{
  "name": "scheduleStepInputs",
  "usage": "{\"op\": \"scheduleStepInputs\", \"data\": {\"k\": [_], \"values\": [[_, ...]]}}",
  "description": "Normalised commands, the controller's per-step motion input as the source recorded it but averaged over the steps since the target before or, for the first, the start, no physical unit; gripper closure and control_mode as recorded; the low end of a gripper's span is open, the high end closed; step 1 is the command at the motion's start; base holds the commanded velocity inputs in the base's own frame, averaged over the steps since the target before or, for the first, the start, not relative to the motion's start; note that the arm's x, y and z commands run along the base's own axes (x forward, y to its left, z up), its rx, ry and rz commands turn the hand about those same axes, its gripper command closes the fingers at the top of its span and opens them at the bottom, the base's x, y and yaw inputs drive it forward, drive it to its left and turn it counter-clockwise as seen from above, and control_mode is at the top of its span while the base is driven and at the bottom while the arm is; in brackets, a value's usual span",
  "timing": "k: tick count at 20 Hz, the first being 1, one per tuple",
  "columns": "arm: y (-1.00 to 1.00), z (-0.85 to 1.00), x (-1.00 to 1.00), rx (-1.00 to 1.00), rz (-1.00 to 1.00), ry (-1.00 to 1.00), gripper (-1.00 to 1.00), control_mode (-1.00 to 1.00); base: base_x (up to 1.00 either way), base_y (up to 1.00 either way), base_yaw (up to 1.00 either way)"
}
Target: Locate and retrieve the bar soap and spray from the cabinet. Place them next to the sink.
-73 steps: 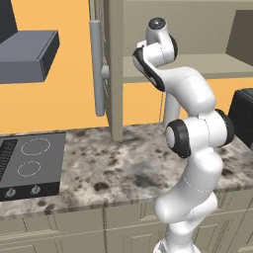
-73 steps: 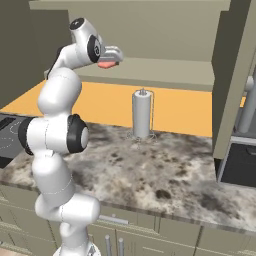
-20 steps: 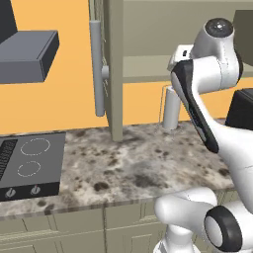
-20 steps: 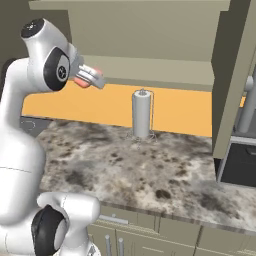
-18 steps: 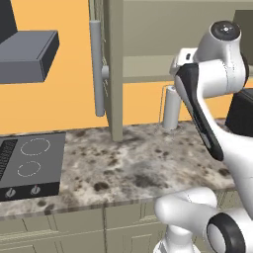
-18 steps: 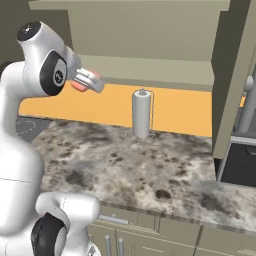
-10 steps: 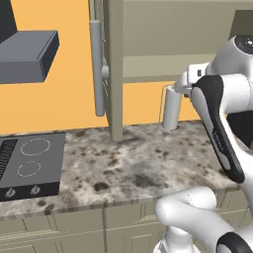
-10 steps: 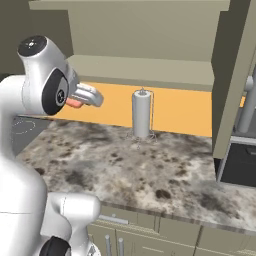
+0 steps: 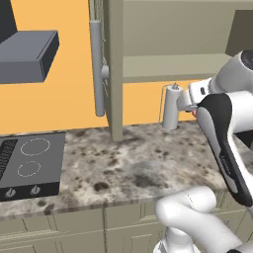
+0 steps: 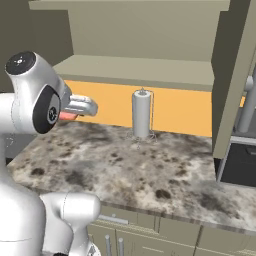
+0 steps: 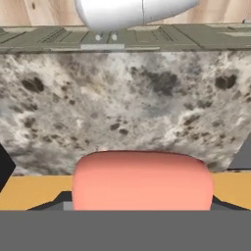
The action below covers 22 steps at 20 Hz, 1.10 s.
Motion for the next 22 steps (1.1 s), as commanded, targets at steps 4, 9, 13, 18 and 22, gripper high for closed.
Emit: {"op": "scheduleStepInputs", "data": {"k": [4,9,13,18,22], "values": [[0.00,-0.32,-0.38,-0.10,0.09,0.00,1.00,-1.00,0.00,0.00,0.00],[0.00,-0.23,-0.55,-0.07,0.05,0.00,1.00,-1.00,0.00,0.00,0.00],[-0.01,-0.19,-0.57,-0.02,0.03,0.00,1.00,-1.00,0.00,0.00,0.00],[0.00,-0.16,-0.48,-0.02,0.02,0.01,1.00,-1.00,0.00,0.00,0.00],[0.00,-0.01,-0.02,0.00,0.01,0.01,1.00,-1.00,0.00,0.00,0.00]]}}
